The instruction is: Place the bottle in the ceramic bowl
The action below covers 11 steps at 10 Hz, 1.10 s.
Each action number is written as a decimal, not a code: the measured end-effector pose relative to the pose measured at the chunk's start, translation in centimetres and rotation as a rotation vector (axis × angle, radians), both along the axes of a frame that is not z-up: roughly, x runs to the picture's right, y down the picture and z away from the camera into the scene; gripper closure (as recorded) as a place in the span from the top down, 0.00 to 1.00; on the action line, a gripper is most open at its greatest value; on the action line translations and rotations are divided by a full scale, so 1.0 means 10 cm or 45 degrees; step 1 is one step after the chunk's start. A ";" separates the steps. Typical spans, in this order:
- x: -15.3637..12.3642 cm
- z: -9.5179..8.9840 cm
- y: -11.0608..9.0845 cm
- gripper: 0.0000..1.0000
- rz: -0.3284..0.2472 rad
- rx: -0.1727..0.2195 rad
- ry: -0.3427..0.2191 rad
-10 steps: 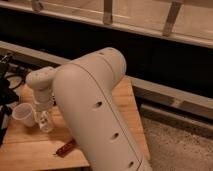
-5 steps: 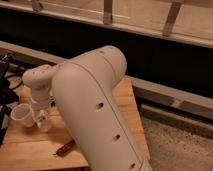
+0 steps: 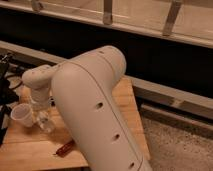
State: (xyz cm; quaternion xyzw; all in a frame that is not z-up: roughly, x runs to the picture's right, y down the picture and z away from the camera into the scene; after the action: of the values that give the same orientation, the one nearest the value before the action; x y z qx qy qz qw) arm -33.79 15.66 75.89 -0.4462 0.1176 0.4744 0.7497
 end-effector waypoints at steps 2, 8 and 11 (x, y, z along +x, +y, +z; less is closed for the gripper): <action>0.11 0.19 0.21 0.63 -0.004 -0.067 0.029; 0.16 0.21 0.33 0.63 -0.035 -0.069 0.071; 0.19 0.34 0.50 0.63 -0.087 -0.133 0.125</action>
State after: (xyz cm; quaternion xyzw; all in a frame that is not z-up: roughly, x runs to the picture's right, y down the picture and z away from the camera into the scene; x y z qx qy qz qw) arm -31.86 20.65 79.29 -0.4565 0.1941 0.4630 0.7345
